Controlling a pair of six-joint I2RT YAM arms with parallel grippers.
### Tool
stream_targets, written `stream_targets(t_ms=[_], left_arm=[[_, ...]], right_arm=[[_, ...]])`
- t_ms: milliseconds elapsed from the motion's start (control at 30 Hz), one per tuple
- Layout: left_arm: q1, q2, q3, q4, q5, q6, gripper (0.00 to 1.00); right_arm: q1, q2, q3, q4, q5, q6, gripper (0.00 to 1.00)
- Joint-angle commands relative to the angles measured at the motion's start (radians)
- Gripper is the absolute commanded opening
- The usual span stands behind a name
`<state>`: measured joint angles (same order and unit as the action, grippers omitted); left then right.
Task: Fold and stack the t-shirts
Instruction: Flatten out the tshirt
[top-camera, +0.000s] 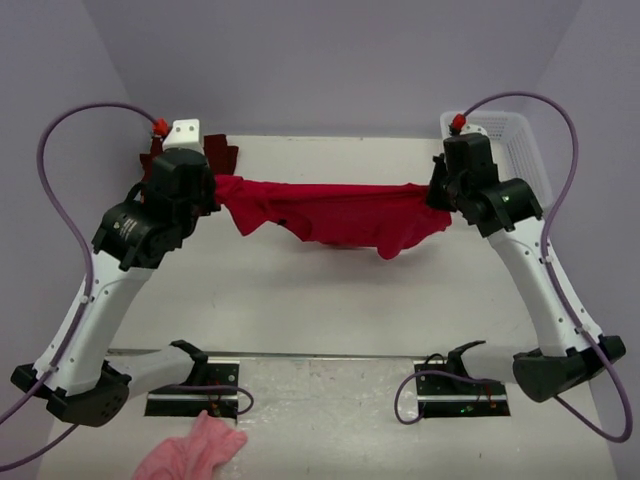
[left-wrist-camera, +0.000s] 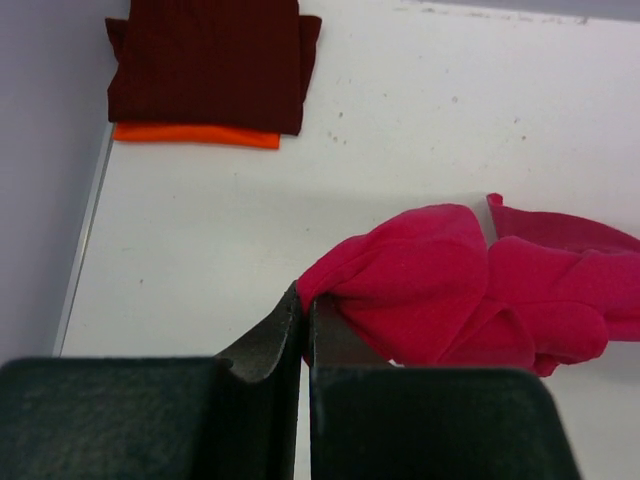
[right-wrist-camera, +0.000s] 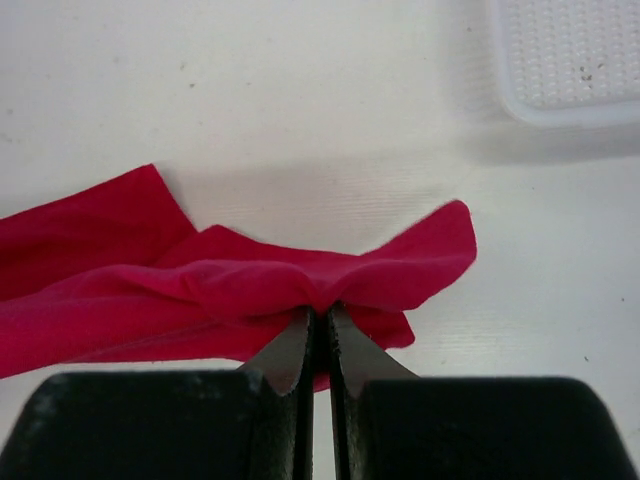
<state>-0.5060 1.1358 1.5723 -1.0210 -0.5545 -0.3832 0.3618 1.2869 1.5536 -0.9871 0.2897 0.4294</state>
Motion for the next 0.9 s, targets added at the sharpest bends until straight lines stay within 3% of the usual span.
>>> stream_targets(t_ms=[0, 233, 433, 633, 867], left_arm=[[0.035, -0.067, 0.133, -0.122, -0.213, 0.037, 0.0], [0.035, -0.117, 0.268, -0.139, -0.205, 0.026, 0.0], [0.035, -0.173, 0.302, 0.002, -0.052, 0.049, 0.0], [0.035, -0.151, 0.295, -0.002, 0.002, 0.018, 0.0], [0.035, 0.011, 0.24, -0.1, -0.097, -0.037, 0.0]], right_arm=[[-0.031, -0.084, 0.072, -0.122, 0.114, -0.032, 0.0], [0.075, -0.211, 0.108, -0.202, 0.085, -0.004, 0.0], [0.111, -0.354, 0.207, -0.243, 0.083, -0.015, 0.0], [0.112, -0.353, 0.306, -0.321, -0.064, -0.023, 0.0], [0.111, -0.282, 0.097, -0.156, -0.199, -0.021, 0.0]])
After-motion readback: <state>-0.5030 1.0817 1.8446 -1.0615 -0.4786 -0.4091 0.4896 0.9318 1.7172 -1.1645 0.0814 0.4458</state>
